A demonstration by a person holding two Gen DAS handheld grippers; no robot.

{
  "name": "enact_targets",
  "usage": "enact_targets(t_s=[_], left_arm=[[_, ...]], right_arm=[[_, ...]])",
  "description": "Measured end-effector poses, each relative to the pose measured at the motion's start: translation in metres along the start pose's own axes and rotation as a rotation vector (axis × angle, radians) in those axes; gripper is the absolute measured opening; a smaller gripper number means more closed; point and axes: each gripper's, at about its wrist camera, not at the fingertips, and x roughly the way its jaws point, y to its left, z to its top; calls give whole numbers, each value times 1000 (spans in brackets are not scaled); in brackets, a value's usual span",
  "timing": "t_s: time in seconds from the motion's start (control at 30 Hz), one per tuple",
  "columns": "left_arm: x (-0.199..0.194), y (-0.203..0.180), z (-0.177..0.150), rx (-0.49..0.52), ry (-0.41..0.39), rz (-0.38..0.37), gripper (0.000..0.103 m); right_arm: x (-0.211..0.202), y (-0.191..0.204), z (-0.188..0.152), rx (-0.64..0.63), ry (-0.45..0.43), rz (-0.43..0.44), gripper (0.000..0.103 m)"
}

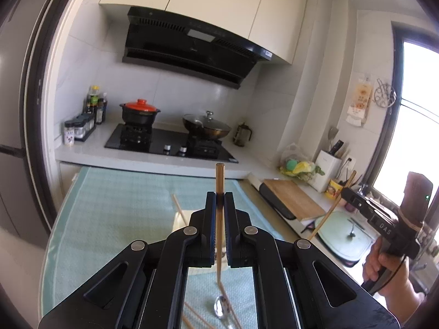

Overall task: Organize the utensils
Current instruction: 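Lift and carry both held chopsticks upright over the cream holder, then open the left tool into the holder while the right tool releases its chopstick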

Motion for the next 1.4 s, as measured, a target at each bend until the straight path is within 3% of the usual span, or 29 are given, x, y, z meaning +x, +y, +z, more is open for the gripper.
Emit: enact_targets(t_s=[0.2, 0.43, 0.53, 0.73, 0.93, 1.13, 1.17, 1.2, 1.23, 1.27, 1.3, 1.33, 1.4], left_arm=[[42, 1, 21, 25, -29, 39, 3], [104, 23, 15, -14, 26, 92, 3], [128, 34, 6, -35, 72, 104, 3], [170, 52, -20, -66, 182, 116, 3], [200, 66, -37, -101, 264, 132, 3], [213, 67, -40, -84, 294, 169, 5], [213, 67, -39, -85, 301, 174, 12], [213, 67, -39, -85, 310, 175, 26], [209, 66, -39, -84, 311, 176, 35], [203, 66, -38, -80, 304, 180, 51], [194, 64, -38, -71, 290, 185, 61], [183, 62, -38, -58, 277, 191, 63], [161, 58, -38, -33, 267, 199, 74]], right_arm=[[34, -6, 24, -11, -49, -10, 6], [95, -13, 31, -10, -70, 16, 6], [129, -16, 21, 7, -20, 37, 6], [199, -22, -17, 61, 184, 81, 6], [251, -34, -56, 130, 332, 59, 6], [281, -53, -66, 183, 410, 23, 8], [285, -57, -65, 199, 424, 21, 9], [288, -61, -66, 211, 438, 15, 9], [289, -63, -66, 220, 448, 7, 19], [288, -65, -65, 226, 453, -3, 36], [283, -67, -62, 230, 446, -7, 44], [275, -68, -59, 231, 429, -3, 50], [253, -65, -51, 204, 405, 4, 50]])
